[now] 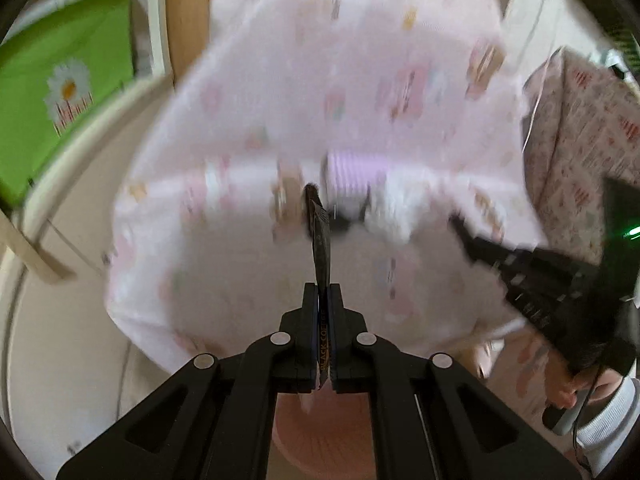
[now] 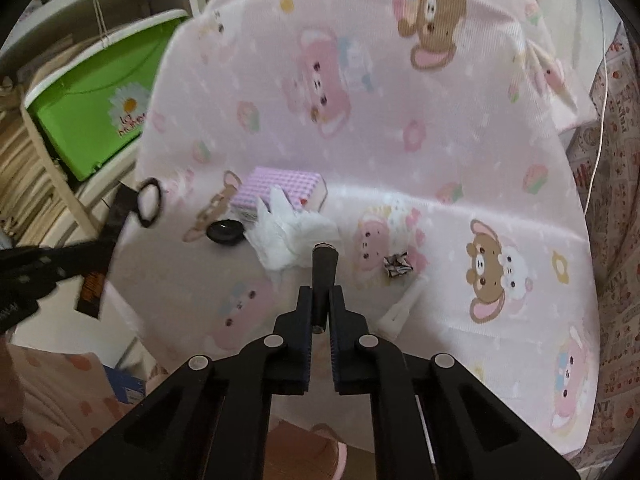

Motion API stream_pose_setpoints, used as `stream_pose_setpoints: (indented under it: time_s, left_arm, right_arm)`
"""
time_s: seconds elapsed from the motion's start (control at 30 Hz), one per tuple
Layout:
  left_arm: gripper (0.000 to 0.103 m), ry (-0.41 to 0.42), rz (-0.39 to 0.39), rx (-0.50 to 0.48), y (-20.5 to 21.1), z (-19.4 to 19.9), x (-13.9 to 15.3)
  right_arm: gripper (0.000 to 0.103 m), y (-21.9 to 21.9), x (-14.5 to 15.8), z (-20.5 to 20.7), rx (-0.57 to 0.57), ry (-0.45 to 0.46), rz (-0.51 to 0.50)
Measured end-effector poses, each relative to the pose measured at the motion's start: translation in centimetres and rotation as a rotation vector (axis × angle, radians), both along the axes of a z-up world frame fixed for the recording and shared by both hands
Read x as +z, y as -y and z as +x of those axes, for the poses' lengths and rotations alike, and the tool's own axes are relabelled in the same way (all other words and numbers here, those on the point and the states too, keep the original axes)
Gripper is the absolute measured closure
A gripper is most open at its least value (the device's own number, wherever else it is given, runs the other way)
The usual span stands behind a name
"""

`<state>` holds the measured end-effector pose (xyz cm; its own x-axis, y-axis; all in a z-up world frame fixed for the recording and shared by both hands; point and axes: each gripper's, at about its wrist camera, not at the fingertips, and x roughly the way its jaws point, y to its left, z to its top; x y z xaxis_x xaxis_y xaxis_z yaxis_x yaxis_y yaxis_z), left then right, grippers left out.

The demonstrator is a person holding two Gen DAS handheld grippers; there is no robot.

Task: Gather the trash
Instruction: 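Carry the hair tie toward the pink basket with the left tool while the right tool approaches the black cylinder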

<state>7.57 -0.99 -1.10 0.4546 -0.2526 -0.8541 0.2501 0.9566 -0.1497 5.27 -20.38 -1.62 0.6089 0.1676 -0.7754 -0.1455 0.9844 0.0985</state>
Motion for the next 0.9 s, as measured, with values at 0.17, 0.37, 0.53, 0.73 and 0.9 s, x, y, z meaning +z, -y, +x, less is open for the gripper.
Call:
stream_pose_setpoints:
  time_s: [0.17,0.37,0.53,0.73,0.9]
  left_arm:
    - [0.100,-0.122,0.051,0.058,-0.7,0.9,-3.0]
    - [0.100,-0.128,0.093,0.087,-1.0,0.9,-3.0]
    - [0.100,-0.150,0.112,0.129,-1.7,1.2,-3.6]
    - [0.100,-0.127,0.090,0.142,-2.8,0.8,-3.0]
    - [0.100,-0.094,-0.057,0.051,-2.8,0.0,-1.3]
  right_arm:
    - [0.095,0.4,-0.4,0.3,-0.024,-0.027,0.001]
    - [0.095,0.2,0.1,0.0,-0.003,-0.016,0.022]
    - [0.095,-0.8,0.1,-0.7,0.042,-0.015,0.004]
    - [0.095,-1.9,0.3,-1.1,0.085,-0.020,0.026]
    - [0.095,-3.3,0.8,-0.9,0.094,-0.007,0.038]
